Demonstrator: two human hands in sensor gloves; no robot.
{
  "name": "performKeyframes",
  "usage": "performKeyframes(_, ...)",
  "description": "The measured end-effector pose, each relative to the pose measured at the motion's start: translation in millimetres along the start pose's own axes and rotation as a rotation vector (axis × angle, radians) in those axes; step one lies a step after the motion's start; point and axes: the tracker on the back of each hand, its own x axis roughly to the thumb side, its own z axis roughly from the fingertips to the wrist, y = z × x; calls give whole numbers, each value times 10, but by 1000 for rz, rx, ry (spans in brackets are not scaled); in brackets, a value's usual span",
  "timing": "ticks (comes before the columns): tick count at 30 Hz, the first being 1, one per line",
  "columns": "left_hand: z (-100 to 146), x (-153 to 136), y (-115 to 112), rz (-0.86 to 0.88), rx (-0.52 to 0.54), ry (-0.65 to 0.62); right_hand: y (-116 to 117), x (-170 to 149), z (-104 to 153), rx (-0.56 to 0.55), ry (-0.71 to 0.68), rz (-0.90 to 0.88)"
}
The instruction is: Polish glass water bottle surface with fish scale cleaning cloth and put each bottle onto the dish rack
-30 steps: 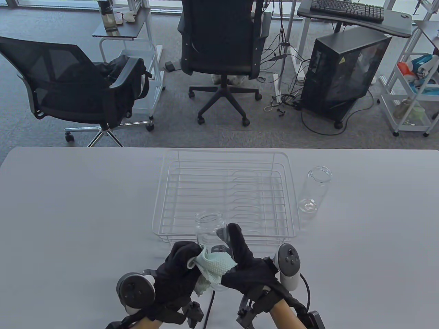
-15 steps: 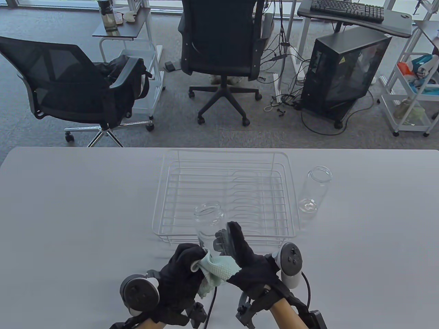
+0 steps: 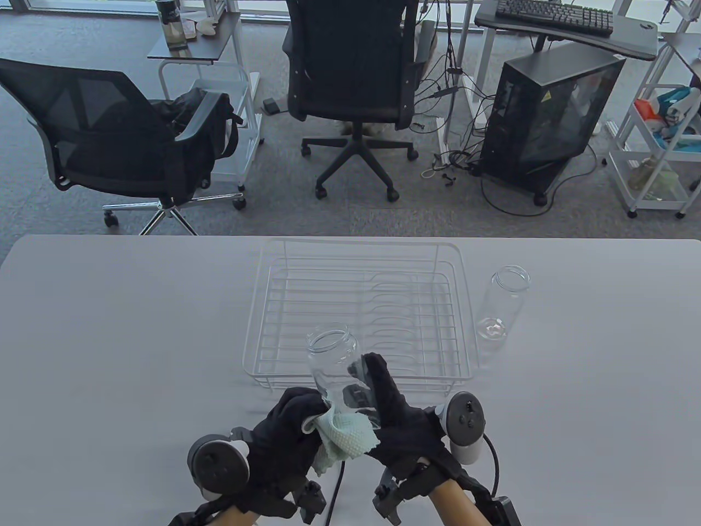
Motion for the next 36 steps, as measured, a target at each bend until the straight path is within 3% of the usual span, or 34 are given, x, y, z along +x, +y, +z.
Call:
performKeyframes(5, 4, -72, 51, -39, -47, 18, -143, 80, -56, -67, 1, 43)
performKeyframes(13, 10, -129, 194, -182, -32, -17, -564, 109, -119, -161, 95, 181)
performKeyframes(26, -3, -144, 233, -193, -32, -13, -1134, 369, -393, -245, 154, 357)
performKeyframes(36, -22, -190, 373, -191, 19, 15, -1429, 439, -573, -335, 234, 500)
